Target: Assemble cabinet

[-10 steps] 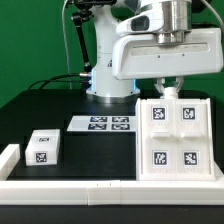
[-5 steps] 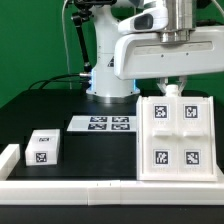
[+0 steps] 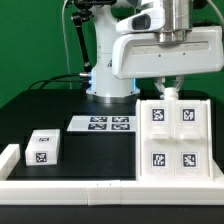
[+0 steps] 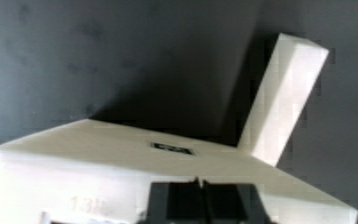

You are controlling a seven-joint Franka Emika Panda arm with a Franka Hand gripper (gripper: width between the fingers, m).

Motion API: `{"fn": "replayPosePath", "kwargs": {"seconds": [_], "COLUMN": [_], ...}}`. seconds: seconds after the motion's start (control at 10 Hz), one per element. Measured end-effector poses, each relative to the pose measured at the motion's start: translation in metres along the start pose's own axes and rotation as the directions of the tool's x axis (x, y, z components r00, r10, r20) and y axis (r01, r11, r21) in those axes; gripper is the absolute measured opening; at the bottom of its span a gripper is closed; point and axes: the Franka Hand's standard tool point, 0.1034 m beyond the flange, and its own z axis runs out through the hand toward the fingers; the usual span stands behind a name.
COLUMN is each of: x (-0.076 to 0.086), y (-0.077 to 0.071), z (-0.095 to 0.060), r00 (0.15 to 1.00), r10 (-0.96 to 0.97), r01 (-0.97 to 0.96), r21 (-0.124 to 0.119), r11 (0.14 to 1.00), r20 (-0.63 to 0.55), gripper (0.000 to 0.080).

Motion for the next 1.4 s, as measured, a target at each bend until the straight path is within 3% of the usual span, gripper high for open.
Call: {"fn": "replayPosePath", "kwargs": {"seconds": [0.3, 0.5, 0.7, 0.8, 0.9, 1.0, 1.1, 1.2, 1.3, 1.4], "x": [0.017, 0.017, 0.017, 0.017, 0.014, -0.010, -0.034, -0.051, -0.067, -0.084], "y": [0.001, -0.007, -0.006, -0.006, -0.004, 0.004, 0.019, 0.036, 0.056, 0.088], "z": [-0.006, -0.005, -0.005, -0.005, -0.003, 0.007, 0.012, 0.013, 0.016, 0.018], "r00": [1.000, 0.999, 1.000, 1.000, 1.000, 1.000, 0.998, 0.997, 0.994, 0.990], "r10": [0.002, 0.019, 0.015, 0.015, 0.007, -0.013, -0.038, -0.055, -0.093, -0.118], "r01": [-0.002, -0.019, -0.015, -0.015, -0.007, 0.013, 0.038, 0.055, 0.093, 0.119], "r21": [0.004, 0.006, 0.006, 0.006, 0.005, 0.001, -0.003, -0.008, -0.012, -0.013], "r11": [1.000, 1.000, 1.000, 1.000, 1.000, 1.000, 0.999, 0.998, 0.996, 0.993], "r20": [0.018, 0.026, 0.025, 0.025, 0.018, 0.025, 0.049, 0.060, 0.062, 0.073], "gripper": [0.0001, 0.0001, 0.0031, 0.0209, 0.0209, 0.0383, 0.0586, 0.0586, 0.0714, 0.0784]}}
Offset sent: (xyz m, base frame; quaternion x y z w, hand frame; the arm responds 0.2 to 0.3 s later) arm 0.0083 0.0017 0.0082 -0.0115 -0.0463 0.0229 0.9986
